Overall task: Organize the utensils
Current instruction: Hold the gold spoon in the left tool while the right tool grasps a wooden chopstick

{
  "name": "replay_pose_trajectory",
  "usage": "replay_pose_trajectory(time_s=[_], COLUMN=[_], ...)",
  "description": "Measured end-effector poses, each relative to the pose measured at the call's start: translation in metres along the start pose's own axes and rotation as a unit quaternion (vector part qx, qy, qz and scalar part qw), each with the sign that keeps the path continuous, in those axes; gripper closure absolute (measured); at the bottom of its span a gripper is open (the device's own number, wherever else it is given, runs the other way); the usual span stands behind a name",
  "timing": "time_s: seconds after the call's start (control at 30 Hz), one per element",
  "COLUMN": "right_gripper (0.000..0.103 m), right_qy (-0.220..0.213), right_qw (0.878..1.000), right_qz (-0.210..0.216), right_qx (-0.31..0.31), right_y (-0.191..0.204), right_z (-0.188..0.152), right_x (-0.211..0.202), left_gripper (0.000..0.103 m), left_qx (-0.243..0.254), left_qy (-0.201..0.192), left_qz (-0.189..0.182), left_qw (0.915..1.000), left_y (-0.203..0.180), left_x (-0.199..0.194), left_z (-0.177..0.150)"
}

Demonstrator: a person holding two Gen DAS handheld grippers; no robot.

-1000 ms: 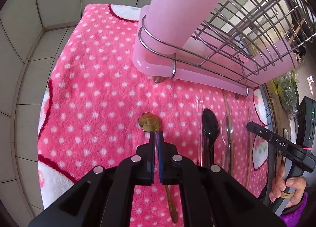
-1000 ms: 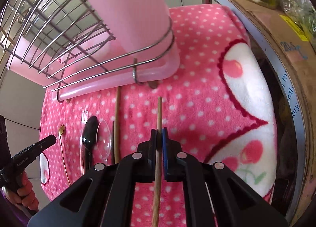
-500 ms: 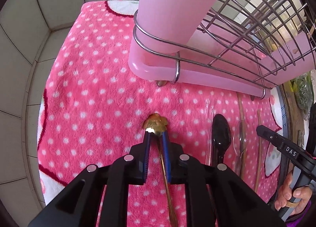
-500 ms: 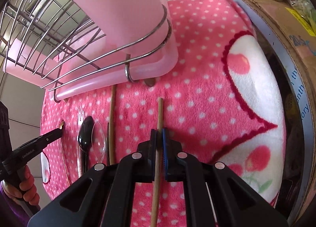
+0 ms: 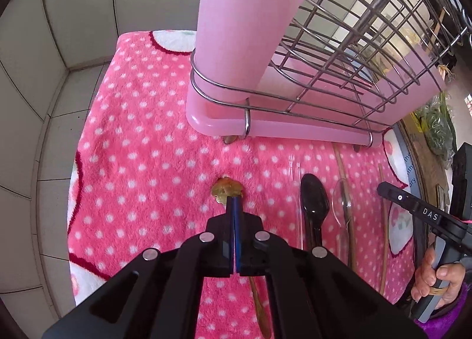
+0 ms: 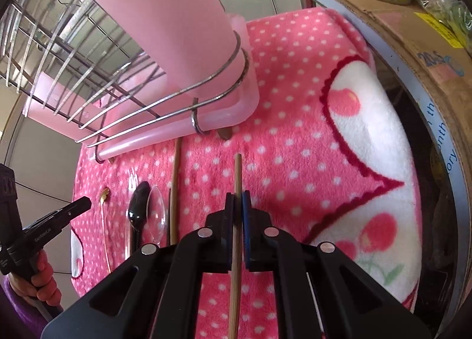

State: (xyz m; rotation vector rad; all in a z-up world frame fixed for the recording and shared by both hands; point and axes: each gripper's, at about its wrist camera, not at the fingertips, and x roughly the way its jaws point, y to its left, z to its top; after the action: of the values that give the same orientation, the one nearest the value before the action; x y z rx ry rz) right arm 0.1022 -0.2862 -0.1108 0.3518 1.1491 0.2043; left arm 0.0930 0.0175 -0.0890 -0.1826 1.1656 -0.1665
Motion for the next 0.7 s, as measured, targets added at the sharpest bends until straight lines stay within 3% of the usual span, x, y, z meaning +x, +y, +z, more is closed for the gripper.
replay_pose_trajectory(time_s=[0.07,0.23,0.43,0.53,0.6,0.63,0.7], right_gripper=[0.097,0.097,0.097,0.097,0.097,0.097,0.097], right_qy=[-0.006,-0.005,-0.005,-0.008,-0.009,-0.011,-0.019], right_qw=[1.0,1.0,1.0,1.0,1.0,1.0,1.0], right_qz=[0.004,0.007,0.009,0.011,0.014,0.015,0.02], right_qx=[0.003,-0.001,-0.004,-0.003,-0.002,-0.001,-0.002], right_y=[-0.002,-0.005,-0.001,-0.002,-0.003,-0.005,-0.005], right_z=[0.0,0.002,0.001,0.002,0.002,0.002,0.0], right_x=[-0.006,-0.01,-0.009,-0.009,-0.01,-0.011,-0.015], left_gripper=[0.103,0.096,0.087,0.087,0.089,0.1,0.101], left_qx=[-0.007,-0.055,-0.04,-0.029,-0.014,-0.008,-0.007], left_qy=[0.008,0.072,0.082,0.068,0.063,0.06,0.053], left_qz=[-0.001,-0.026,0.005,0.017,0.029,0.028,0.015], left_qw=[0.9999,0.9955,0.9959,0.9971,0.9975,0.9978,0.9985], left_y=[0.007,0.022,0.007,-0.004,-0.009,-0.012,-0.014], left_x=[-0.001,0.016,0.033,0.037,0.04,0.039,0.034], left_z=[0.002,0.01,0.015,0.017,0.017,0.017,0.016])
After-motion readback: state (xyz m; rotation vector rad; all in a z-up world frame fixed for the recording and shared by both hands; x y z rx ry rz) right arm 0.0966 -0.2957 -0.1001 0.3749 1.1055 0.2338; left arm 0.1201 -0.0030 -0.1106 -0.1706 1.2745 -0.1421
